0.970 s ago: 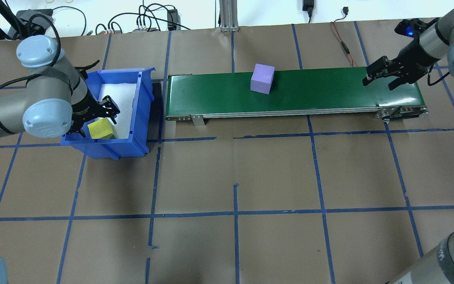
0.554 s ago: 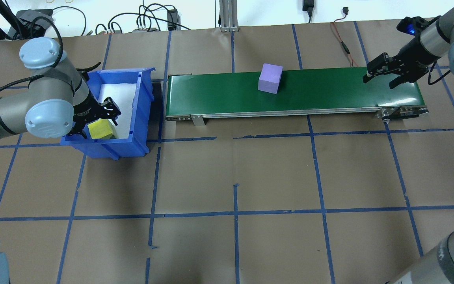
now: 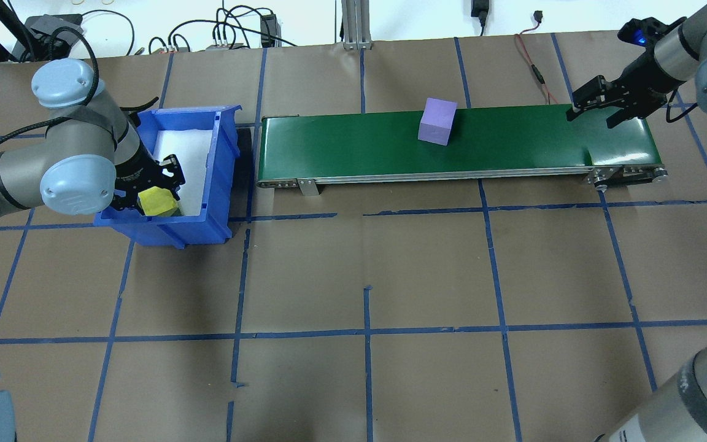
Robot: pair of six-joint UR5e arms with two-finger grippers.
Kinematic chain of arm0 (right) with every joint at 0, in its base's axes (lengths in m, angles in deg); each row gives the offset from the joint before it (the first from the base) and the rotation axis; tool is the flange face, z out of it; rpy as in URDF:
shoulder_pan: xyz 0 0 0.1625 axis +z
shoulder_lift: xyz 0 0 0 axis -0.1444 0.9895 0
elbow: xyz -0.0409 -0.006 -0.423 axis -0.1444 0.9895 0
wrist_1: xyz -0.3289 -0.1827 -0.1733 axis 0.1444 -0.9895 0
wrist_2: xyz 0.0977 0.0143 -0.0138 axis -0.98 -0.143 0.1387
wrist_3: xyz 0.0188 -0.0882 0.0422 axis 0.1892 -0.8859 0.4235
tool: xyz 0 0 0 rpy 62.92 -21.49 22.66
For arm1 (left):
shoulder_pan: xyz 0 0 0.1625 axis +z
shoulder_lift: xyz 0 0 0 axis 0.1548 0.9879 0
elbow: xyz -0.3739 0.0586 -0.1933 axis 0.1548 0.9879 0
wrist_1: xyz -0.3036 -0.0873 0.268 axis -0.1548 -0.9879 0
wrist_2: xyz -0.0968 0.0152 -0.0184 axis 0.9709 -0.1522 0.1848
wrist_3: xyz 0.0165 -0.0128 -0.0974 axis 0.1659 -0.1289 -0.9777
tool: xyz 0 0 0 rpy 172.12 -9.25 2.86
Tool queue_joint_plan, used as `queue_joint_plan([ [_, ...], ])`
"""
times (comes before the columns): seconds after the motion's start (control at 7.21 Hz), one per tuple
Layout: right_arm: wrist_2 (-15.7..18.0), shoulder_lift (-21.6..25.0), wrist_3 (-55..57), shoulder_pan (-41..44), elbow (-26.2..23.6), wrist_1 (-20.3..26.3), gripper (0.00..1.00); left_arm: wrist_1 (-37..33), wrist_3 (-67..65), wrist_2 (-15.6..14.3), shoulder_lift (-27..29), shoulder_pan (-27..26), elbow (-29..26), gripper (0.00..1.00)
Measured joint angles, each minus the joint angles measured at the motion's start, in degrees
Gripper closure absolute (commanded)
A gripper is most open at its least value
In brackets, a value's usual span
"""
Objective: Move block left to right into plate
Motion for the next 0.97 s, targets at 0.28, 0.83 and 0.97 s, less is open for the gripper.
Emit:
queue_joint_plan([
  [0.28, 0.0, -0.2, -0.1, 0.0, 0.2, -0.1, 0.0, -0.1, 0.2, 0.2, 0.0, 0.0, 0.1, 0.42],
  [0.83, 0.0, -0.2, 0.0, 0.0, 0.3, -0.1, 0.0, -1.5, 1.1, 0.5, -4.5, -1.5, -5.2, 0.35],
  [0.97, 0.0, -0.2, 0.0, 0.0, 0.3, -0.1, 0.0, -2.2, 1.2, 1.5, -6.8, -2.3, -7.2, 0.35],
])
